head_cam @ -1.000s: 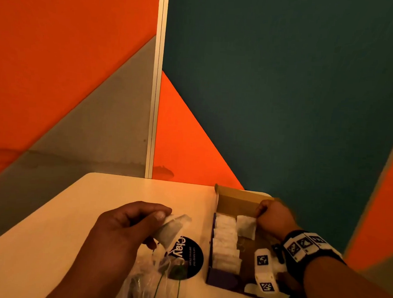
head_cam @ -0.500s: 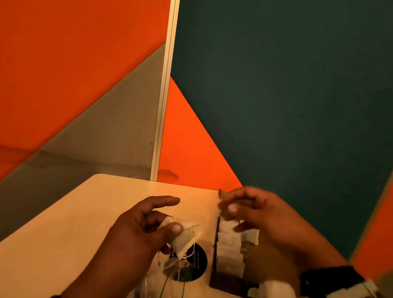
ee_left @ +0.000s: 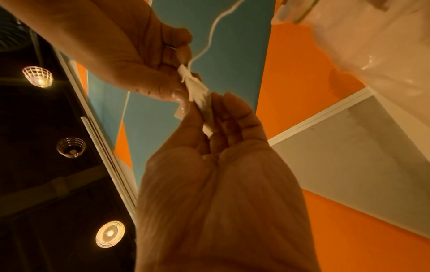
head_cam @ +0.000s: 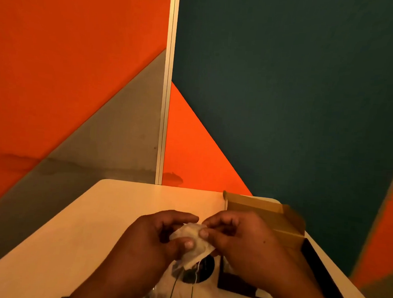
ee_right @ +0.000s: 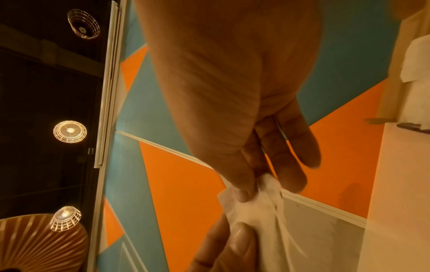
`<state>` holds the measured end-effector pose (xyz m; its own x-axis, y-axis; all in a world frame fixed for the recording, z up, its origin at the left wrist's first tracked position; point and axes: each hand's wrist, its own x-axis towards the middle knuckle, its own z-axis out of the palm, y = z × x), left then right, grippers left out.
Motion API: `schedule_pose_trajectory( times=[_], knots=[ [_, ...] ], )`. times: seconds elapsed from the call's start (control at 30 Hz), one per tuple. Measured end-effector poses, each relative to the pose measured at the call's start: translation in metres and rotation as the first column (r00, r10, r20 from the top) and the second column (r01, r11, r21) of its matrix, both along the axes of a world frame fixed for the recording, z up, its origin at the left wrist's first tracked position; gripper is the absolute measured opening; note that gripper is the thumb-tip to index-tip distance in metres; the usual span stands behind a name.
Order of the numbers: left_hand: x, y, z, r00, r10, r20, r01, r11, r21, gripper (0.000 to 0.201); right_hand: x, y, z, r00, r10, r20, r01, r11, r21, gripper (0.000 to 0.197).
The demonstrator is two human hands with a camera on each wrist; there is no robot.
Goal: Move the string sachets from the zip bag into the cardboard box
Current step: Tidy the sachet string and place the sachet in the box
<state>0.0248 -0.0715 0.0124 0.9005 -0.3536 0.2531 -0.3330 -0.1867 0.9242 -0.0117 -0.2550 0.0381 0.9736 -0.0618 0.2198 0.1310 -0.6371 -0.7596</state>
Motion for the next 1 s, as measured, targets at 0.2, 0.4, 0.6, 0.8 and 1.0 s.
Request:
schedule_pose_trajectory(
  times=[0.2, 0.4, 0.6, 0.8, 1.0],
  knots=[
    [0.002, 0.002, 0.0, 0.993, 0.069, 0.1, -0.086, 0.982, 0.169, 0.01, 0.0, -0.003, -0.004, 0.999, 0.042, -0.027, -0.044, 0.996, -0.072, 0.007],
    [0.01, 0.018, 0.001, 0.993, 0.048, 0.103, -0.08, 0.939, 0.333, 0.012, 0.002, -0.021, -0.005, 0.995, 0.01, -0.095, -0.033, 0.97, -0.24, 0.008],
    [0.017, 0.019, -0.009, 0.996, -0.069, 0.062, 0.02, 0.811, 0.585, 0.025, 0.003, -0.029, -0.006, 1.0, 0.03, -0.001, -0.03, 0.981, -0.191, 0.011],
    [0.024, 0.025, -0.011, 0.994, -0.022, 0.106, -0.04, 0.834, 0.55, 0.014, 0.011, -0.036, -0.015, 1.0, -0.004, -0.012, 0.002, 0.984, -0.176, 0.012],
    [0.028, 0.034, -0.01, 0.998, -0.004, 0.062, -0.019, 0.932, 0.361, 0.008, 0.018, -0.047, -0.026, 0.993, -0.086, -0.076, 0.077, 0.991, -0.114, 0.015]
  ],
)
